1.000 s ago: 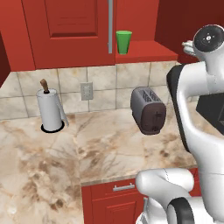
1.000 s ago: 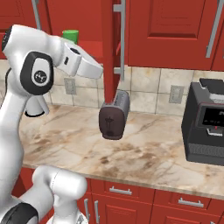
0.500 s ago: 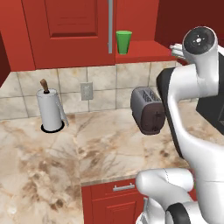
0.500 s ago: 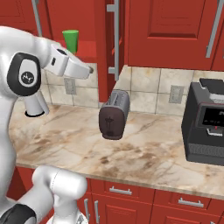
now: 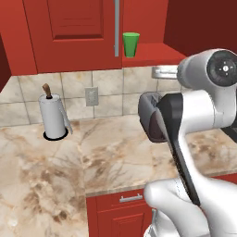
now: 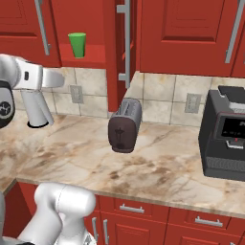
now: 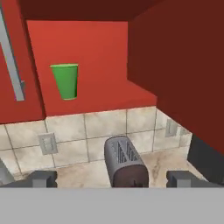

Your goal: Open the cabinet directly in front. Then move the liquor and the cup to the dining counter with the candle on it.

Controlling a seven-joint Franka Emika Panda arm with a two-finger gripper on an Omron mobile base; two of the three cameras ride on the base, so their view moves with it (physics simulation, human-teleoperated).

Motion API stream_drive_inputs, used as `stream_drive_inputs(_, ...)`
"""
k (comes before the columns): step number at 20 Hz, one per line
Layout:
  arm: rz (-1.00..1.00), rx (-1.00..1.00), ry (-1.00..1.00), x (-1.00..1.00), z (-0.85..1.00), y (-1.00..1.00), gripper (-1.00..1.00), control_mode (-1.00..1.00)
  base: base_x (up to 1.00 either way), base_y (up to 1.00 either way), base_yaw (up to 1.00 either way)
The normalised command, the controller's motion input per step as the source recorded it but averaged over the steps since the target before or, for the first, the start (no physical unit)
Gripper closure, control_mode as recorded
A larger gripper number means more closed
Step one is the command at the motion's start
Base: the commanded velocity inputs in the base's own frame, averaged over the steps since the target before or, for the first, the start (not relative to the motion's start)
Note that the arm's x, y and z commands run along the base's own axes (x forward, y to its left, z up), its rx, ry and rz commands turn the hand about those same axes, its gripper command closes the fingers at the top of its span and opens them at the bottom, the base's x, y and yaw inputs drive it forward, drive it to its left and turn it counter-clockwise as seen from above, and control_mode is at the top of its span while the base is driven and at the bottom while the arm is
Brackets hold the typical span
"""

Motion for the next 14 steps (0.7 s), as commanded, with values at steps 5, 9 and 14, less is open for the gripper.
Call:
stream_drive_inputs(5,0.59,-0.12,-0.10,-0.04,0.00,0.91,-1.00,-1.00,0.00,0.00,0.00)
stream_drive_inputs(9,0.22,-0.07,-0.38,-0.23,0.00,0.48,-1.00,-1.00,0.00,0.00,0.00)
stream_drive_inputs(14,0.01,-0.03,-0.35,-0.11,-0.05,0.18,-1.00,-1.00,0.00,0.00,0.00)
